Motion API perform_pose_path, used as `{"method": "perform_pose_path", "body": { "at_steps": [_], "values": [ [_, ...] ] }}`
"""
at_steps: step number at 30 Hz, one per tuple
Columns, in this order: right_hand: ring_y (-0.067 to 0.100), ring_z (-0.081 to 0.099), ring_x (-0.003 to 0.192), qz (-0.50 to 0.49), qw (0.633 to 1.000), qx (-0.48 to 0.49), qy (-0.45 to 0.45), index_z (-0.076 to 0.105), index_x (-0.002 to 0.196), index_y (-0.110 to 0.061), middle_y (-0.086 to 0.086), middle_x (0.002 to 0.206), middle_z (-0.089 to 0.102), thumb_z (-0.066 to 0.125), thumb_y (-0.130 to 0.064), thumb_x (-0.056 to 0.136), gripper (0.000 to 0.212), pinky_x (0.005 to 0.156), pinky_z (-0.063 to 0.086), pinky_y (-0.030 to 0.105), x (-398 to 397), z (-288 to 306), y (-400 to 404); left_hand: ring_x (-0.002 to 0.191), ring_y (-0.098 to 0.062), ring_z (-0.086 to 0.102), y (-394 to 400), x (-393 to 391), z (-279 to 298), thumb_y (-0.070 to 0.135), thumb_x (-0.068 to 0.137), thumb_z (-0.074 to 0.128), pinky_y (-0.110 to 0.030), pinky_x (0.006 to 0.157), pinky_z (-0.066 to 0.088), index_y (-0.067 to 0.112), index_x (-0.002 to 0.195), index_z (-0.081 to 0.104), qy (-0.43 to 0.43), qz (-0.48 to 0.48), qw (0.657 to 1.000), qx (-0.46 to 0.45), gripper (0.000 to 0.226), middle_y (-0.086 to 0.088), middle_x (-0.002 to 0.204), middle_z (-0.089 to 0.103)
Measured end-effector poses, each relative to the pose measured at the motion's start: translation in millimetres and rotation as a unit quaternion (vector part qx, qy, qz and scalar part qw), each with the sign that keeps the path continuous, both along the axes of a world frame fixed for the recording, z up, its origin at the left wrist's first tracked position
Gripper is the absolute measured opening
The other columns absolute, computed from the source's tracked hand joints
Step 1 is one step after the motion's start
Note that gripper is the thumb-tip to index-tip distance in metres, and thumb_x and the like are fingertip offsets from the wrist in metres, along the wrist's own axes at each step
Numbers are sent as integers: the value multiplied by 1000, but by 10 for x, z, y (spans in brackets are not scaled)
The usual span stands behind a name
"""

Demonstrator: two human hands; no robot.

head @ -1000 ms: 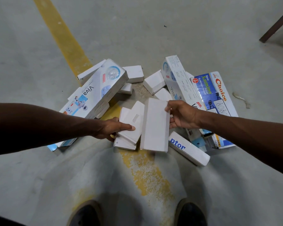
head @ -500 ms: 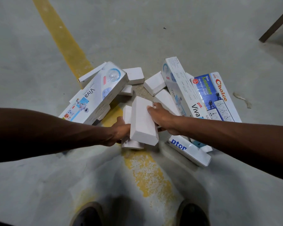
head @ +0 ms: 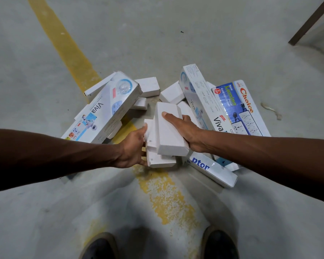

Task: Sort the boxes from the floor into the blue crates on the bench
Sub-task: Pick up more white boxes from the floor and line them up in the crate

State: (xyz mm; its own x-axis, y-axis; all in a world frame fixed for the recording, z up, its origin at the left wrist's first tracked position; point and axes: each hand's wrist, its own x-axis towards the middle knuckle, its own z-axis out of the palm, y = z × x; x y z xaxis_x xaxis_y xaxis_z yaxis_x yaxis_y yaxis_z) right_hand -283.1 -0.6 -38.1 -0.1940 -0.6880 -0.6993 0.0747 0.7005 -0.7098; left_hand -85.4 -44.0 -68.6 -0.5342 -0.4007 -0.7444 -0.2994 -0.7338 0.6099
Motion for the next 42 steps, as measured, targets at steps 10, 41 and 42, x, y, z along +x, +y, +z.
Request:
{"method": "perform_pose_path", "body": {
  "at_steps": [10, 41, 42],
  "values": [
    [23, 69, 105, 99, 994, -41, -2, 21, 142, -31, 2, 122, 64, 58, -71, 88, 77, 91, 60, 45, 206, -5, 10, 107, -31, 70, 45, 81, 38, 67, 50, 83, -52, 83, 60, 26, 143, 46, -27, -12, 997, -65, 108, -9, 120, 73],
    [27, 67, 105, 243, 884, -99, 387, 66, 123, -15, 7, 118, 70, 67, -55, 89, 53, 79, 50, 32, 158, -703, -1350, 101, -21, 75, 14, 854, -201, 51, 61, 79, -46, 73, 63, 32, 140, 41, -47, 70, 992, -93, 90, 1, 114, 75],
    [27, 68, 102, 205, 912, -80, 346, 67, 124, -12, 7, 117, 71, 68, -54, 90, 54, 76, 52, 32, 77, -641, -1237, 94, -17, 76, -3, 804, -189, 45, 65, 79, -41, 68, 62, 30, 137, 44, -49, 77, 991, -95, 82, 3, 107, 77]
  ]
}}
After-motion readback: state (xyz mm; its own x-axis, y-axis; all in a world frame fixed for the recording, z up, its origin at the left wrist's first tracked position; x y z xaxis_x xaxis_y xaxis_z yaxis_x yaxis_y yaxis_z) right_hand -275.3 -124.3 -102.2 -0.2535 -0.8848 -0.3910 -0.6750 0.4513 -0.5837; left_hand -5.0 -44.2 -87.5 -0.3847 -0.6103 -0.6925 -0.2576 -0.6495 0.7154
